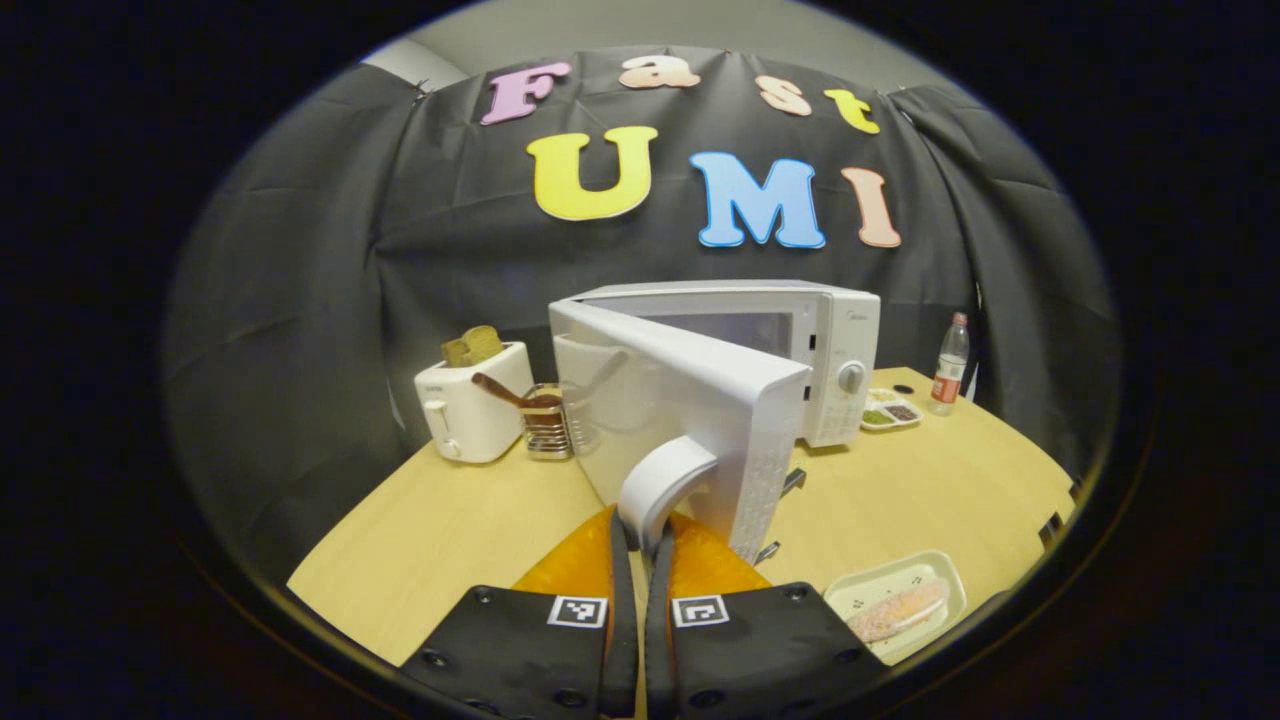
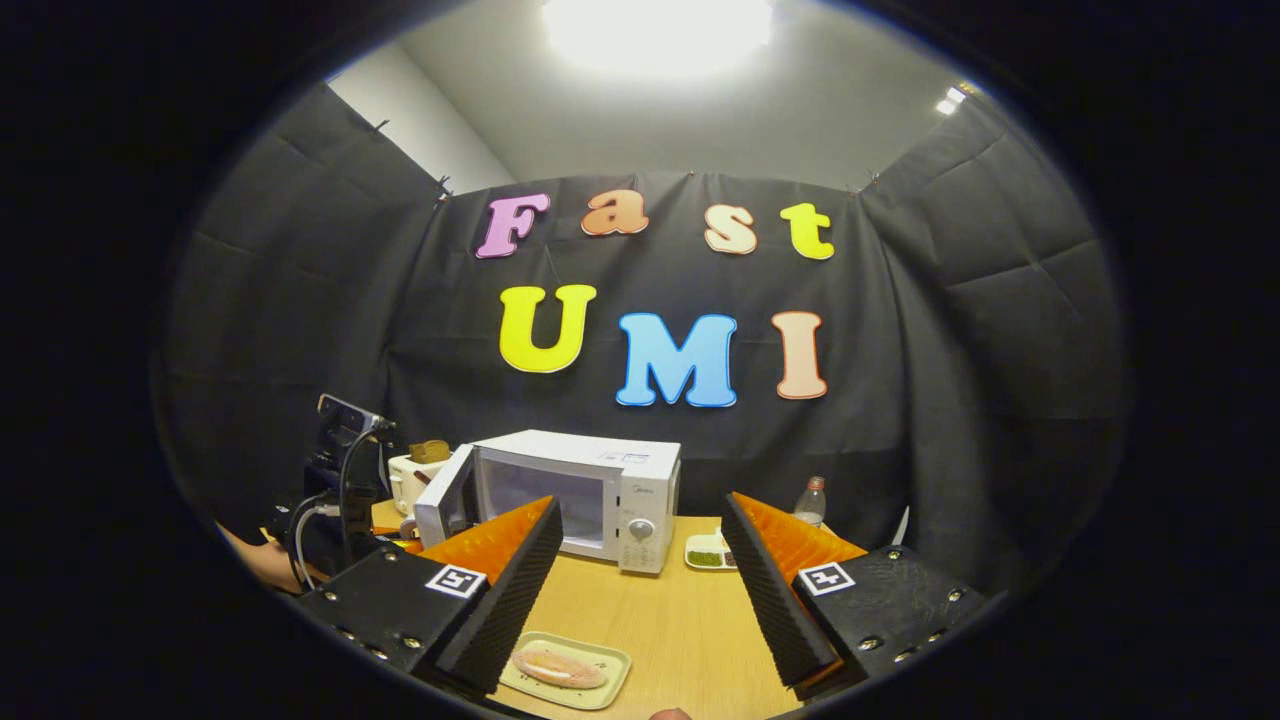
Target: Open the microwave oven with the left hand, put the food in, and close the microwave oven.
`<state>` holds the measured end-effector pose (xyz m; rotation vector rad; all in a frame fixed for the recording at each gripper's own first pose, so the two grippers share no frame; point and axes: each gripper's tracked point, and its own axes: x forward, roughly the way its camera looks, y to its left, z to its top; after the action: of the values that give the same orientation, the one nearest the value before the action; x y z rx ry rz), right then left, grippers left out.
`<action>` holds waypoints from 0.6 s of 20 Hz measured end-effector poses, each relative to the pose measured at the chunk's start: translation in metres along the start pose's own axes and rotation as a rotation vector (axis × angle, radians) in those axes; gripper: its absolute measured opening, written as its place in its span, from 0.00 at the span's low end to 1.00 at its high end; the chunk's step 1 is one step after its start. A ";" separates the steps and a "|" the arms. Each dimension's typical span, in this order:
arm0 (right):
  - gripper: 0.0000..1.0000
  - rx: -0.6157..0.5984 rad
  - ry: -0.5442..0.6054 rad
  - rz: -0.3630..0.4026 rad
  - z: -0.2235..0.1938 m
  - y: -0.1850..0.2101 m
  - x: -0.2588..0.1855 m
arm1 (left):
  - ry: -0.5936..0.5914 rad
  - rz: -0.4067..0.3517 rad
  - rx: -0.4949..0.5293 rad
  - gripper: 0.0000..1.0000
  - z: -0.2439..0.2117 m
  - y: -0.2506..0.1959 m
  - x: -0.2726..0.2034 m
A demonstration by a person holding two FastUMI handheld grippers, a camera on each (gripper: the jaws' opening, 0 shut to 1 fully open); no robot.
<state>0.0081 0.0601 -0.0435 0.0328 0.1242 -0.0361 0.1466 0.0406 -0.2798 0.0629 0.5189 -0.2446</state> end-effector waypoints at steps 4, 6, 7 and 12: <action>0.98 0.008 0.017 0.036 -0.003 0.037 0.013 | -0.002 -0.005 -0.004 0.10 -0.005 0.031 -0.007; 0.98 0.008 0.030 0.054 -0.006 0.056 0.022 | -0.006 -0.007 0.001 0.10 -0.007 0.045 -0.007; 0.98 0.012 0.037 0.060 -0.008 0.064 0.027 | -0.006 -0.010 0.004 0.10 -0.009 0.051 -0.008; 0.98 0.053 0.069 0.066 -0.014 0.099 0.050 | -0.020 -0.047 -0.014 0.11 -0.012 0.081 -0.011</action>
<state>0.0596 0.1573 -0.0607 0.0910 0.1906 0.0279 0.1516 0.1224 -0.2850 0.0346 0.5027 -0.2870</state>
